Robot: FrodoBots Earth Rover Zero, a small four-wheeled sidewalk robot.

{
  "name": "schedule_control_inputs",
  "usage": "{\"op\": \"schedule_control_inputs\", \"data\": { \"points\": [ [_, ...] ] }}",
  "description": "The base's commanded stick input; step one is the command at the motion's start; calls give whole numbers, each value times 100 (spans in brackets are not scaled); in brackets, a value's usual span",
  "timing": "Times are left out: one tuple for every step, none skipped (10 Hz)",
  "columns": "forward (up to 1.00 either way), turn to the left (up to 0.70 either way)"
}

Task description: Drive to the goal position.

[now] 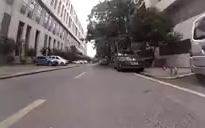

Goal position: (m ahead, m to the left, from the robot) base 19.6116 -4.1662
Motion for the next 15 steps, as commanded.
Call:
{"op": "schedule_control_inputs", "data": {
  "points": [
    [70, 0],
    [70, 0],
    [70, 4],
    [70, 12],
    [70, 7],
    [70, 2],
    [70, 0],
    [70, 0],
    [70, 0],
    [70, 0],
    [70, 0],
    [70, 0],
    [70, 0],
    [70, 0],
    [70, 0]
  ]
}}
